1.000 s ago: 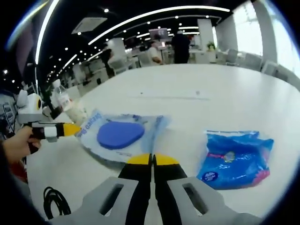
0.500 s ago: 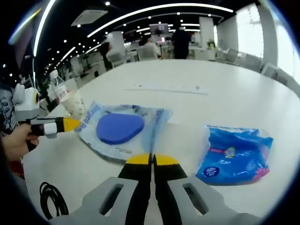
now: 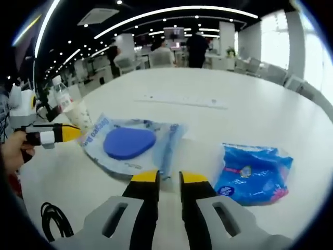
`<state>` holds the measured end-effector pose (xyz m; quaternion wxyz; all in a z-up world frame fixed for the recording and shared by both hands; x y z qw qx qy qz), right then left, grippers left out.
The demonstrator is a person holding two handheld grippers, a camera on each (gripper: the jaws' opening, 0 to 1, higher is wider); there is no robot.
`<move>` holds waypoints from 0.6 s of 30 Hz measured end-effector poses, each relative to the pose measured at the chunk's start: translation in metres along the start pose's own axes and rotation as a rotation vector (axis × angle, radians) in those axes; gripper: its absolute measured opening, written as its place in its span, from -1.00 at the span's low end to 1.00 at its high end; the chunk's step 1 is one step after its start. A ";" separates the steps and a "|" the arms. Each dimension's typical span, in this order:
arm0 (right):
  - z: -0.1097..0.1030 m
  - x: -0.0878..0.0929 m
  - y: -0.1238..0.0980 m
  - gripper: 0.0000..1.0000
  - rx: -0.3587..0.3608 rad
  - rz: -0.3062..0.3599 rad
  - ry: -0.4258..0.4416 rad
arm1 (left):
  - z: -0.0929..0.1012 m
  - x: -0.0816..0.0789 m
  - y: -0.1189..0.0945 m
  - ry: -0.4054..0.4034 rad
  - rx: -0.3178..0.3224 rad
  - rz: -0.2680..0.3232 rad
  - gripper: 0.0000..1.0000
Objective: Arrange the tabletop items into an orderly group along one side of the table until the central work area is clear of visible clutter.
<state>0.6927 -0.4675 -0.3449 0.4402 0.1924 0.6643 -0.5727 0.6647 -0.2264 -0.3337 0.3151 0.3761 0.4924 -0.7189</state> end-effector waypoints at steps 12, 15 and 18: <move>-0.020 -0.027 -0.042 -0.02 -0.141 0.081 0.031 | 0.015 -0.015 -0.037 0.044 0.099 0.002 -0.33; -0.027 -0.030 -0.052 0.14 -0.169 0.072 0.021 | 0.018 -0.019 -0.047 0.056 0.121 0.006 -0.16; -0.036 -0.031 -0.061 0.29 -0.206 0.063 -0.007 | 0.022 -0.020 -0.057 0.052 0.150 0.003 -0.05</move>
Point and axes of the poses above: the point that each gripper's makers call its tool centre point, and the gripper's own axes: y roughly forward along the fingers, z roughly to its right, x roughly out of its underside, the point moved 4 cm from there along -y, roughly backward along the fingers, and after that the axes turned 8 degrees about x, right-handed, at the moved point
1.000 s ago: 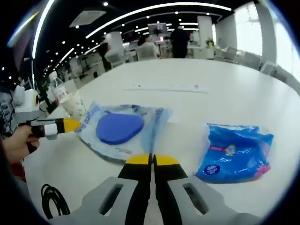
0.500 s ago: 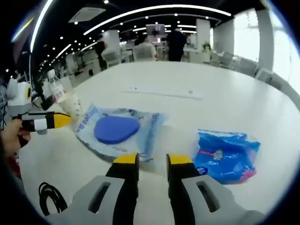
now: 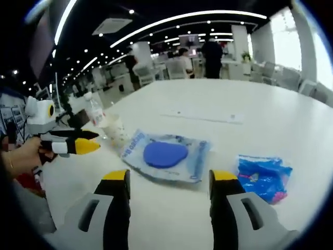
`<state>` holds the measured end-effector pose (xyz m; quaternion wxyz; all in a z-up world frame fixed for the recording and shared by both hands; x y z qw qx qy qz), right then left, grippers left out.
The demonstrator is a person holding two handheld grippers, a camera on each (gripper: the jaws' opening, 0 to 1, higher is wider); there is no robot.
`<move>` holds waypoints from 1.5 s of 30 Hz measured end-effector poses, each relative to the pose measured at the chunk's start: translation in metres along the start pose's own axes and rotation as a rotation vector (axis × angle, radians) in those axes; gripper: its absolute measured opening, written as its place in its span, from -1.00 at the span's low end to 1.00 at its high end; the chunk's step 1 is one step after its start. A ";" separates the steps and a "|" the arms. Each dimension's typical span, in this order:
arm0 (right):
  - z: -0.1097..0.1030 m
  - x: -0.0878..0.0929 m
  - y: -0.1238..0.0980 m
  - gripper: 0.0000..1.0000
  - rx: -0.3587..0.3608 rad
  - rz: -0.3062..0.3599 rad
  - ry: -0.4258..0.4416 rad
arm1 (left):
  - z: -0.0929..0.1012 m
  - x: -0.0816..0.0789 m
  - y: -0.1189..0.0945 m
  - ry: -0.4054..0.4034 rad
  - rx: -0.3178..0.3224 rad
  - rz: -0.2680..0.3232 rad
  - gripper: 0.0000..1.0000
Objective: Arrange the tabletop items into an orderly group along one side of the table until the central work area is clear of visible clutter.
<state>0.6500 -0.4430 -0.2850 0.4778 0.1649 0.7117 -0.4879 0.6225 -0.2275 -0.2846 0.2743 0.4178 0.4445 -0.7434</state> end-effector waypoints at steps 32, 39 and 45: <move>-0.093 0.047 -0.056 0.59 -0.224 -0.128 -0.063 | 0.028 0.005 -0.089 0.210 0.162 -0.010 0.98; -0.105 0.067 -0.059 0.56 -0.235 -0.178 -0.090 | 0.029 0.002 -0.108 0.206 0.174 -0.010 0.99; -0.110 0.083 -0.059 0.48 -0.220 -0.236 -0.129 | 0.033 0.003 -0.126 0.225 0.180 -0.003 0.99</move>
Point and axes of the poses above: the point that each gripper's makers call its tool centre point, and the gripper's own axes: y roughly forward along the fingers, z roughly to its right, x roughly out of its underside, the point moved 4 cm from there along -y, roughly backward along the fingers, and after that the axes turned 8 degrees about x, right-handed, at the moved point
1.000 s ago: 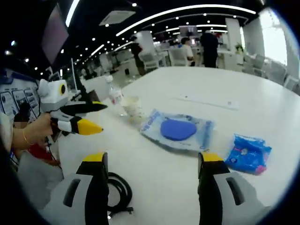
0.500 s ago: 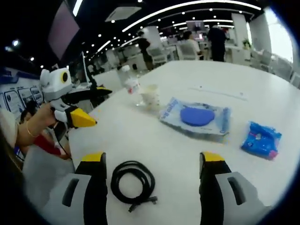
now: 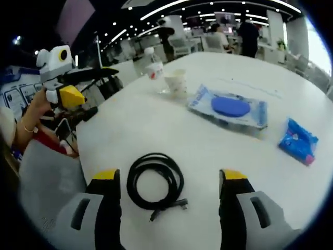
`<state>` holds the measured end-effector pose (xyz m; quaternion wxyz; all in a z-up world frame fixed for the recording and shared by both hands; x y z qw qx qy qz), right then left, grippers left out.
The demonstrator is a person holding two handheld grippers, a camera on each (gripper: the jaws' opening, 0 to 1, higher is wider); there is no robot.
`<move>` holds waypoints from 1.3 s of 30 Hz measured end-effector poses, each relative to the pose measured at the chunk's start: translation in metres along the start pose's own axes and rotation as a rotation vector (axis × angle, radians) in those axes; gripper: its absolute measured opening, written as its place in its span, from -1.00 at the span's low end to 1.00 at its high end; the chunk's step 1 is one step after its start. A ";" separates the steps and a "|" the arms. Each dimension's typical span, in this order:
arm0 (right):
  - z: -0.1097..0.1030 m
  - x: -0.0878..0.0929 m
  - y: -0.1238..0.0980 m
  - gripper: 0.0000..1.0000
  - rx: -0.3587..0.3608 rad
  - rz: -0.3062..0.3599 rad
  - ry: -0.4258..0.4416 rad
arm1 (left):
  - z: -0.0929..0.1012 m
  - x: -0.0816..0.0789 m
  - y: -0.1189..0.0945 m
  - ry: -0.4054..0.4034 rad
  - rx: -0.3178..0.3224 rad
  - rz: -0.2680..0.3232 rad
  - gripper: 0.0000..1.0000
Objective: Arrange the tabletop items into an orderly group along one side of the table until the central work area is clear of visible clutter.
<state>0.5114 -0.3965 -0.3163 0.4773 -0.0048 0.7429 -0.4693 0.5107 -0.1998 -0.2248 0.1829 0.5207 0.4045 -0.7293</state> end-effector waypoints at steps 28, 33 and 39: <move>0.001 0.042 0.028 -0.14 0.068 -0.210 -0.123 | 0.001 0.024 -0.021 -0.039 -0.046 0.003 0.99; -0.001 0.040 0.033 -0.30 0.070 -0.214 -0.136 | -0.002 0.017 -0.025 -0.021 -0.091 0.045 0.99; 0.001 0.038 0.036 -0.40 0.111 -0.256 -0.153 | 0.000 0.018 -0.026 -0.030 -0.082 0.030 0.99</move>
Point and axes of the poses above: the point that each gripper's makers call its tool centre point, and the gripper's own axes: y roughly forward along the fingers, z roughly to its right, x roughly out of its underside, the point moved 4 cm from there along -y, roughly backward along the fingers, and after that the axes turned 8 degrees about x, right-handed, at the moved point
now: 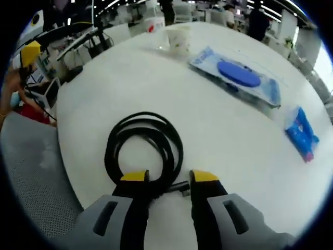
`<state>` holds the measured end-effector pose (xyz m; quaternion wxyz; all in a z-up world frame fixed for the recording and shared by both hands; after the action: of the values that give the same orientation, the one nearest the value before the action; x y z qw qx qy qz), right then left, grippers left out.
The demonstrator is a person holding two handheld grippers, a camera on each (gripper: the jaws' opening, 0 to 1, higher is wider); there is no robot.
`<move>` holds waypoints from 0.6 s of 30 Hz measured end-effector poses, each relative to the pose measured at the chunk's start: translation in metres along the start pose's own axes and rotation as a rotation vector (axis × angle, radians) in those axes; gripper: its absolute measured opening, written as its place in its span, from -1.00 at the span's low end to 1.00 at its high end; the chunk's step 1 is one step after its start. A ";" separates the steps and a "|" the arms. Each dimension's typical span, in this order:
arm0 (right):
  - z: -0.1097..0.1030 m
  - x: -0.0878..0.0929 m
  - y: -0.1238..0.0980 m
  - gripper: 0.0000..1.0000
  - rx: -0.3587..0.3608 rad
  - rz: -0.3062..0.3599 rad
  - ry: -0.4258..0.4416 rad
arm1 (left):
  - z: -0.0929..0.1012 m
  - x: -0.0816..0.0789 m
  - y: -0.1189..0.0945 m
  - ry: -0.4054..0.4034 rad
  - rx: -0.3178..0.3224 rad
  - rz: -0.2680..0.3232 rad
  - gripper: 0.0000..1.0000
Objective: Arrange the tabletop items into an orderly group along one side of the table until the central work area is clear of visible clutter.
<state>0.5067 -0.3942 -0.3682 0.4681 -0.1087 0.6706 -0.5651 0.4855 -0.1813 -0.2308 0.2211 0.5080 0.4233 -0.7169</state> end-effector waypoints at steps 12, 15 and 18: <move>0.001 0.000 0.000 -0.46 0.019 -0.043 0.010 | 0.010 -0.003 -0.001 -0.050 0.025 0.044 0.99; 0.001 0.000 0.000 -0.47 0.018 -0.045 0.014 | 0.011 -0.001 -0.001 -0.053 0.024 0.038 0.99; 0.002 -0.001 0.000 -0.48 0.011 -0.049 0.022 | 0.010 0.001 -0.002 -0.038 0.013 0.027 0.99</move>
<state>0.5083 -0.3948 -0.3677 0.4473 -0.1160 0.6698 -0.5812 0.4784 -0.1890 -0.2297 0.2354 0.5016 0.4073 -0.7260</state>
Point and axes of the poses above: the point that each gripper's makers call its tool centre point, and the gripper's own axes: y roughly forward along the fingers, z roughly to its right, x roughly out of its underside, the point moved 4 cm from there along -y, roughly backward along the fingers, and after that the axes turned 8 degrees about x, right-handed, at the moved point
